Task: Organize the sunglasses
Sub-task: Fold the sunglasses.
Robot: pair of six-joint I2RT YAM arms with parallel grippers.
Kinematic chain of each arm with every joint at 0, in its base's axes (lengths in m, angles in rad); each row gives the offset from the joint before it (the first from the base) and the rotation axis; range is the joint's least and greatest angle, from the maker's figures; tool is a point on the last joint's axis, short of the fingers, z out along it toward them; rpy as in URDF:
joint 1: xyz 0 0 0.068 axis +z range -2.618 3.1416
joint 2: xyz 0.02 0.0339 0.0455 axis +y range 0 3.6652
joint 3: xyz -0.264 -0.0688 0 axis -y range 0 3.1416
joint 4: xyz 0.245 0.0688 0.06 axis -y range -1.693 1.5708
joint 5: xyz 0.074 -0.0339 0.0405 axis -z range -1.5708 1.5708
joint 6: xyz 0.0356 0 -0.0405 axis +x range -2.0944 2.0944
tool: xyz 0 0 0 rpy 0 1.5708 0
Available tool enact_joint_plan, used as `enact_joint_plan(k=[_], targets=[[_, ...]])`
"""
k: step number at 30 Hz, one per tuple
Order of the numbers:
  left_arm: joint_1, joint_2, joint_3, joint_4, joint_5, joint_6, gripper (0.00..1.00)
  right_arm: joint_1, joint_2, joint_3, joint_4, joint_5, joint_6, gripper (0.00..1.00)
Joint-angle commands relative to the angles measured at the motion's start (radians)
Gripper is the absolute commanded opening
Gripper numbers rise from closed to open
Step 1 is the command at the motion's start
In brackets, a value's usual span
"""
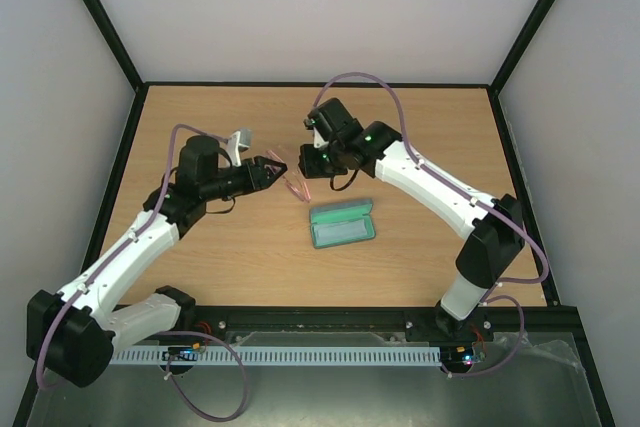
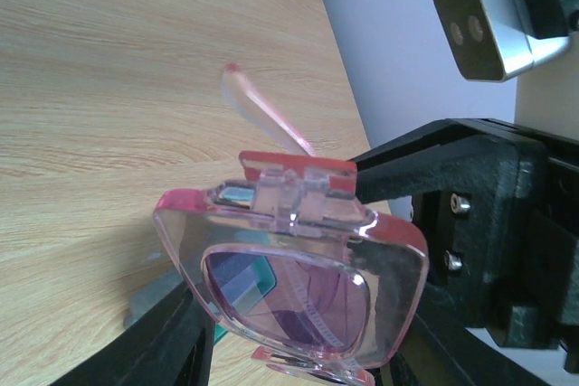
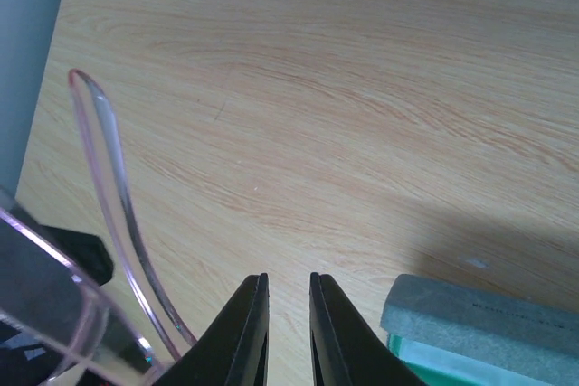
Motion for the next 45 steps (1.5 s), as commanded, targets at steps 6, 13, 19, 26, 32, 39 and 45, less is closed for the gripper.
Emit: enact_joint_plan(k=[6,13,19,26,32,39,45], targets=[[0.003,0.015,-0.024,0.056,0.024,-0.013,0.29,0.074,0.027,0.042,-0.003,-0.031,0.016,0.14],[0.003,0.026,-0.026,0.065,0.038,-0.011,0.29,0.101,0.020,0.018,0.001,-0.014,0.018,0.14],[0.003,0.010,-0.023,0.047,0.074,0.021,0.29,0.042,-0.038,0.001,-0.036,0.038,-0.003,0.17],[0.003,0.003,-0.024,0.056,0.152,0.043,0.29,-0.159,-0.211,-0.171,0.043,-0.181,-0.053,0.32],[0.004,0.010,-0.016,0.061,0.221,0.059,0.29,-0.351,-0.352,-0.379,0.185,-0.486,-0.039,0.99],[0.003,0.008,-0.010,0.119,0.353,0.042,0.29,-0.412,-0.363,-0.535,0.350,-0.896,0.011,0.99],[0.003,0.017,-0.002,0.165,0.450,0.011,0.30,-0.431,-0.438,-0.714,0.712,-1.014,0.269,0.99]])
